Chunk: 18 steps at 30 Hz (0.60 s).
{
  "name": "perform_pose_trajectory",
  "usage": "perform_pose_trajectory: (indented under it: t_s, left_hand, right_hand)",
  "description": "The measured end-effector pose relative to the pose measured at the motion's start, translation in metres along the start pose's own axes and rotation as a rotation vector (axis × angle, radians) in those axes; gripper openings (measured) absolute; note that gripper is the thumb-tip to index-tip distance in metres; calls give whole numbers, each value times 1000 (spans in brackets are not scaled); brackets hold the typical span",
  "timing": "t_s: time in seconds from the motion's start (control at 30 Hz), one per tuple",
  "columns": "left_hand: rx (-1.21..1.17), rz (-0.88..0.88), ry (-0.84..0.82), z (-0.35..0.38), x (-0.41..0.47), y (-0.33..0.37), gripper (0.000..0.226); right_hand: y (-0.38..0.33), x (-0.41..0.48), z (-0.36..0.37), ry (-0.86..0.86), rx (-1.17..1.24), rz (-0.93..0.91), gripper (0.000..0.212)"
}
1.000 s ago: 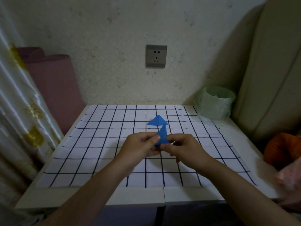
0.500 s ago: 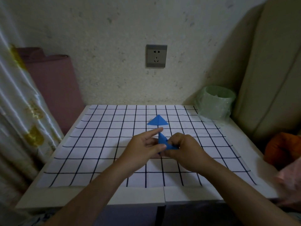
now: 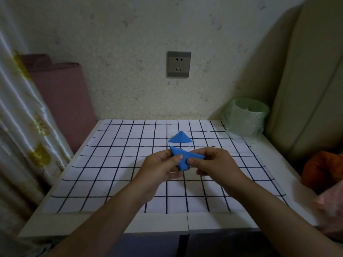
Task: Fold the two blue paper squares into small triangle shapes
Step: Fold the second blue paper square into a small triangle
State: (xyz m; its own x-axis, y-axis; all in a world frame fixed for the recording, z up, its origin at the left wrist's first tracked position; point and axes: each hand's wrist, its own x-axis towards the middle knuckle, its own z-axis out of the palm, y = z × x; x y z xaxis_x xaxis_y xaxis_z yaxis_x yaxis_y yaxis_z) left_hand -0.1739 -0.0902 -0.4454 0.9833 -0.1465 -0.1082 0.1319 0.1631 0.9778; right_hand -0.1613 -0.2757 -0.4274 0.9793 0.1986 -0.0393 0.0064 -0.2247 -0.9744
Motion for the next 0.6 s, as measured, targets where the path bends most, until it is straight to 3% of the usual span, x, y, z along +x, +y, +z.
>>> perform_pose_trajectory:
  t_s: [0.2,0.3,0.5,0.6]
  left_hand:
    - [44,76,14,2,-1,1,26]
    - [78,113,49,2,-1,2,16]
    - [-65,32,10,0,-3,5,32]
    - [-59,50,34,0,-4,6,14]
  right_hand:
    - [-3,-3,-2,-19,56,3,9]
    - [-5,-4,-4,-37,61,-4,5]
    - [-10,-5,-4,-109,194,49,24]
    - [-8,-6,0,-48,136,23,10]
